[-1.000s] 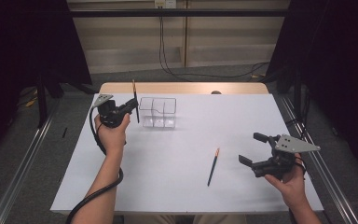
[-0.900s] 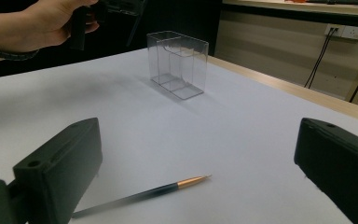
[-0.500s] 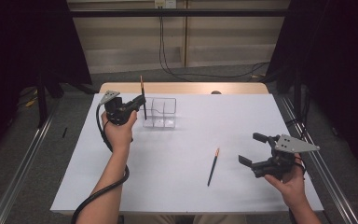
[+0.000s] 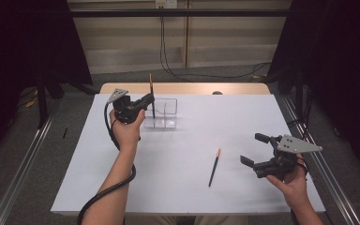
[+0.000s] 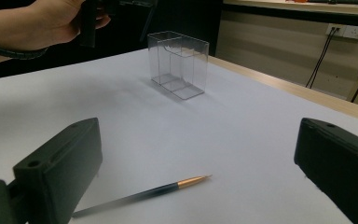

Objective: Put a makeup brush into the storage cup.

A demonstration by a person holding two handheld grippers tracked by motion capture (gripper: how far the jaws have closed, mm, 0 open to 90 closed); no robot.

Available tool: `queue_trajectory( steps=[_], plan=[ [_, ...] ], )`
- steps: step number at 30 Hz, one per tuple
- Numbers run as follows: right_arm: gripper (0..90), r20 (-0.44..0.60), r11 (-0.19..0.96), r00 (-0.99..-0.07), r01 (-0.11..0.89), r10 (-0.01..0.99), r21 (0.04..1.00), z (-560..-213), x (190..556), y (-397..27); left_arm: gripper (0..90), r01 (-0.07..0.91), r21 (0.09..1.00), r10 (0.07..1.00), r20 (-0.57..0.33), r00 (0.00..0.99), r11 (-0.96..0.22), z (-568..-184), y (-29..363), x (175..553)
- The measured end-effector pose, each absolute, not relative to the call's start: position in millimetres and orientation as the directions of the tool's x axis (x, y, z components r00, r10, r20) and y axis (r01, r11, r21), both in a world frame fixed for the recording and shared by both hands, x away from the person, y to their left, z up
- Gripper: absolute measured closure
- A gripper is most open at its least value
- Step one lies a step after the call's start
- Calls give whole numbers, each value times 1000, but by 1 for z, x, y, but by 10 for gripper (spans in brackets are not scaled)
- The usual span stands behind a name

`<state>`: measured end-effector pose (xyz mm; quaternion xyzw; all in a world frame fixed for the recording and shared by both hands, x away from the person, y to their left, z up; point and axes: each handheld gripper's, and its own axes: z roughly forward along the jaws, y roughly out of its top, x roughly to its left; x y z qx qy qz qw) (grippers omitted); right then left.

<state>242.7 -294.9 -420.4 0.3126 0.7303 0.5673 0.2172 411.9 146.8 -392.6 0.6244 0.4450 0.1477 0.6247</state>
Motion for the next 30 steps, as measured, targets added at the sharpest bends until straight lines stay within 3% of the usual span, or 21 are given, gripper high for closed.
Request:
queue_trajectory(
  steps=[30],
  plan=[
    [4,36,165,-709,212,704,963,-421,242,-296,838,350,919,706,-369,605,181,-385,117,425]
  ],
)
